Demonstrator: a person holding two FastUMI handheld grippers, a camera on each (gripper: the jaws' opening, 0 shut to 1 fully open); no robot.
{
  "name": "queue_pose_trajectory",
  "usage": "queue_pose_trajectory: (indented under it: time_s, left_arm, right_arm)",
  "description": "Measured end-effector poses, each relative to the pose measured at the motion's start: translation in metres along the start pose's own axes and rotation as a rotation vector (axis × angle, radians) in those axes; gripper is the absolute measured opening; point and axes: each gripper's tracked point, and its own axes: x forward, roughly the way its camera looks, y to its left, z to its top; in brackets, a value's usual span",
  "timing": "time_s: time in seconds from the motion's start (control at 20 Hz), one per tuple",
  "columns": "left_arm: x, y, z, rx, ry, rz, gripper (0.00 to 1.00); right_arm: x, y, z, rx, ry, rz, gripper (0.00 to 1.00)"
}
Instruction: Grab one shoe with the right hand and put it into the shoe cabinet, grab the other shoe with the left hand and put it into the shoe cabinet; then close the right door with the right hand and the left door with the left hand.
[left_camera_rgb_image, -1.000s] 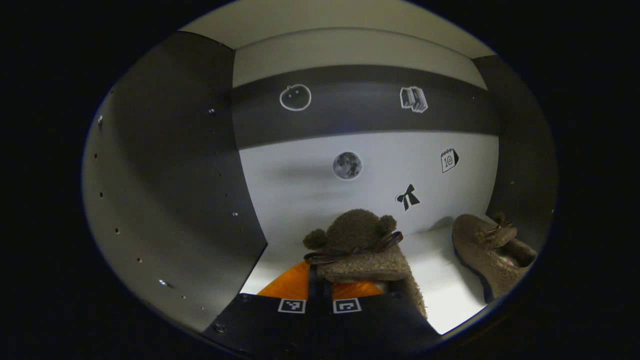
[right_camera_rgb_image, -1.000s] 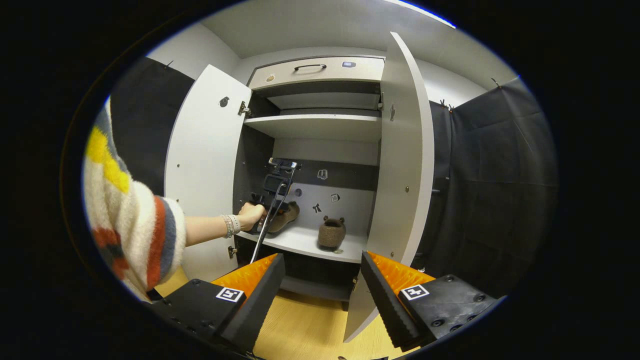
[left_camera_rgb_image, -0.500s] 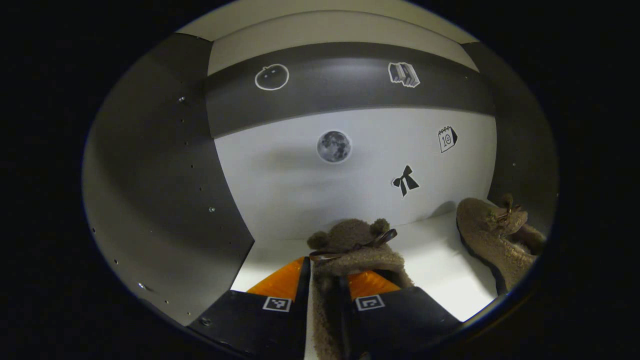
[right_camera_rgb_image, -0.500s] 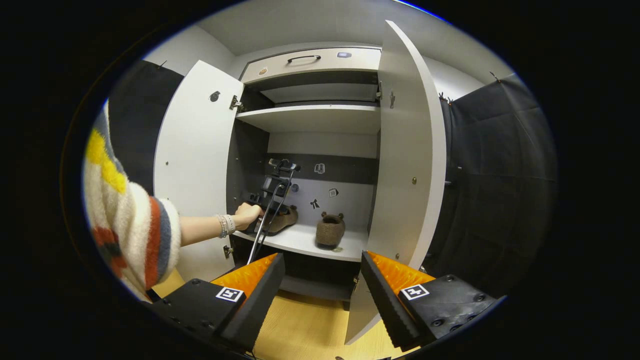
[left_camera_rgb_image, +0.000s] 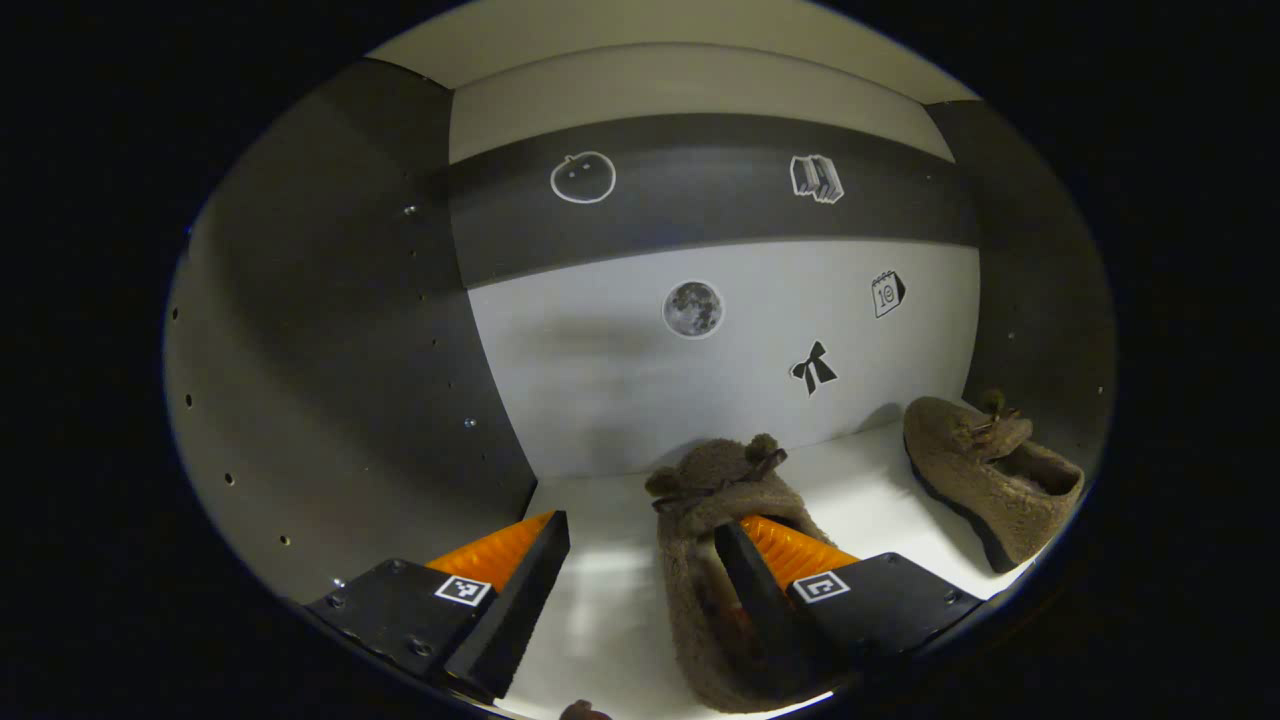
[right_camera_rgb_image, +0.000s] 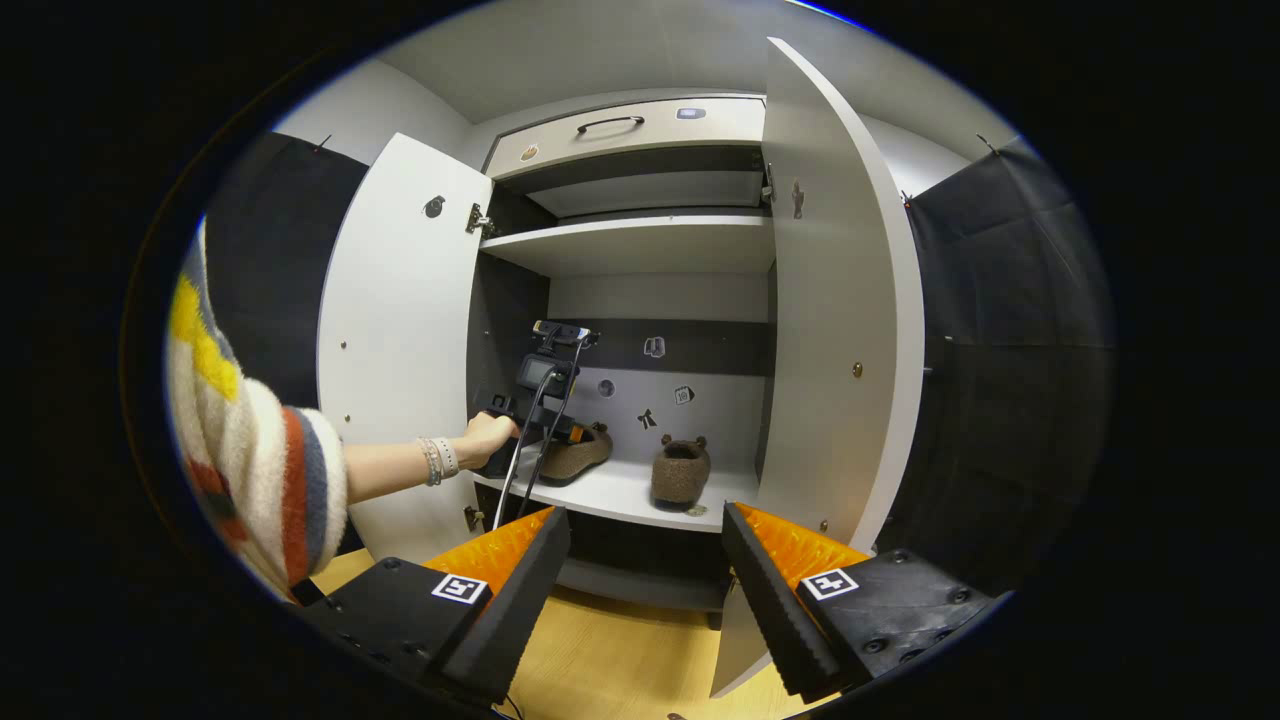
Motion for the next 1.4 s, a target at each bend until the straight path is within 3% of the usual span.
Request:
queue_pose_trajectory:
  time_s: [0.35,0.65,0.75,0.8,1.0,1.15,1.2,1.4]
  left_arm:
    - [-0.093,-0.021,0.023,0.009,-0.155,-0.103,0.93]
    - [-0.248,-0.045,0.029,-0.095,-0.325,-0.279,0.98]
    - [-0.307,-0.039,0.022,-0.107,-0.387,-0.314,0.99]
    - [-0.332,-0.036,0.019,-0.11,-0.419,-0.325,0.99]
    - [-0.42,-0.019,-0.006,-0.124,-0.459,-0.377,0.95]
    - [-0.474,0.01,-0.018,-0.134,-0.485,-0.367,0.95]
    - [-0.489,0.01,-0.021,-0.133,-0.497,-0.385,0.95]
    - [-0.526,0.017,-0.032,-0.137,-0.495,-0.412,0.95]
  right_arm:
    - [-0.012,0.018,0.009,-0.012,-0.031,0.031,0.98]
    - [-0.04,0.018,0.025,-0.033,-0.08,0.009,0.98]
    - [-0.049,0.013,0.032,-0.029,-0.103,-0.013,0.94]
    - [-0.053,0.009,0.033,-0.026,-0.102,-0.025,0.98]
    - [-0.069,-0.021,0.043,-0.036,-0.114,-0.119,0.98]
    - [-0.081,-0.052,0.051,-0.039,-0.138,-0.188,0.98]
    - [-0.085,-0.068,0.051,-0.045,-0.137,-0.224,0.94]
    - [-0.091,-0.127,0.047,-0.056,-0.122,-0.296,0.98]
